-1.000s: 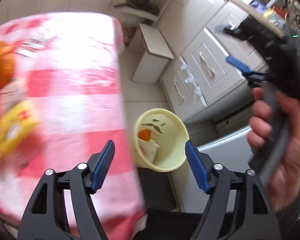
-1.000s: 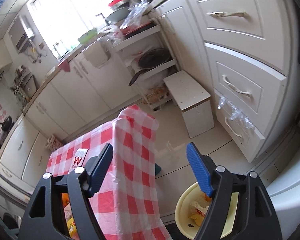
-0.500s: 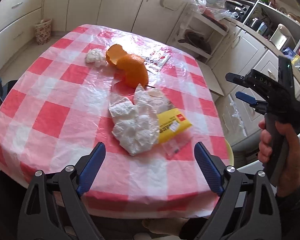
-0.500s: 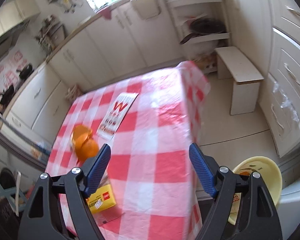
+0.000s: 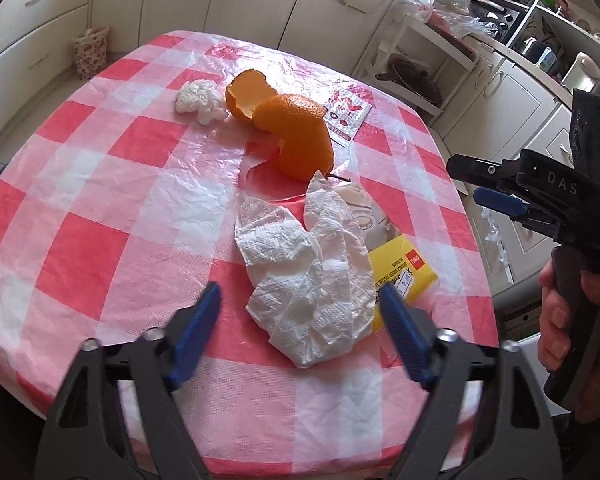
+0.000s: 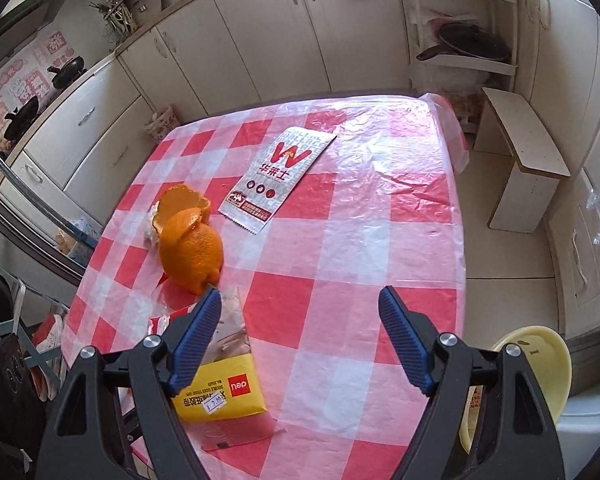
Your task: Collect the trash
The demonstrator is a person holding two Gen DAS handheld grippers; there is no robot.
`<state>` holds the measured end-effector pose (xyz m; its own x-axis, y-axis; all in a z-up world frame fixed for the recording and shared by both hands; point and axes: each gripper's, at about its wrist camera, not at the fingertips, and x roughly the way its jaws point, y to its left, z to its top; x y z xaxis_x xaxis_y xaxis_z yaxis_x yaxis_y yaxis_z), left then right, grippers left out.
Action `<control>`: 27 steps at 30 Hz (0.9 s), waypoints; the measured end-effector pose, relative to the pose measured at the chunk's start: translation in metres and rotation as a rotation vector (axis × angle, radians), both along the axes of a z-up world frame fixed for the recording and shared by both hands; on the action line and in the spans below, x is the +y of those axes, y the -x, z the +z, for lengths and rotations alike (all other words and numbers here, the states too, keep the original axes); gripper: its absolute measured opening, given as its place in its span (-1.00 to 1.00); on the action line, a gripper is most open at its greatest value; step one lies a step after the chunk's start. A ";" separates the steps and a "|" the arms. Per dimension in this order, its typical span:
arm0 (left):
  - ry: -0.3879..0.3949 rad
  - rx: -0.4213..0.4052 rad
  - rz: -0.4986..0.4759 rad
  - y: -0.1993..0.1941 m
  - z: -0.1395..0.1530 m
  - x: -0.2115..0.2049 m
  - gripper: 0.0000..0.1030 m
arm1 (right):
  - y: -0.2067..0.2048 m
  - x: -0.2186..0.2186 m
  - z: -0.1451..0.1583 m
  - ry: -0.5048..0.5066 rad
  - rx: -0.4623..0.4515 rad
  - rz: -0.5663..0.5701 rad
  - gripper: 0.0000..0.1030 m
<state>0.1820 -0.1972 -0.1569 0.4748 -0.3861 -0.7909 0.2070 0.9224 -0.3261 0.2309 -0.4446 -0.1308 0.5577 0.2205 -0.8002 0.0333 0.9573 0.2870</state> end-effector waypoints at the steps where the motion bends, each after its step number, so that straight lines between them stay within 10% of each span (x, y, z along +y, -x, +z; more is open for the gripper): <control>1: 0.007 0.010 -0.003 -0.001 -0.002 0.002 0.06 | 0.000 0.002 -0.001 0.004 0.006 0.009 0.52; 8: 0.047 0.030 0.010 -0.004 -0.004 0.025 -0.67 | -0.004 0.017 -0.017 0.038 0.068 0.059 0.52; 24: 0.053 0.001 0.129 0.004 0.012 0.089 -0.77 | 0.002 0.076 -0.045 0.182 0.141 0.250 0.56; 27: 0.057 0.001 0.136 0.005 0.012 0.092 -0.77 | 0.005 0.086 -0.045 0.227 0.117 0.273 0.16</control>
<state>0.1771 -0.1047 -0.1452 0.5254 -0.3621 -0.7699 0.0808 0.9221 -0.3785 0.2258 -0.3583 -0.1753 0.4046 0.1583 -0.9007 -0.2123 0.9743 0.0759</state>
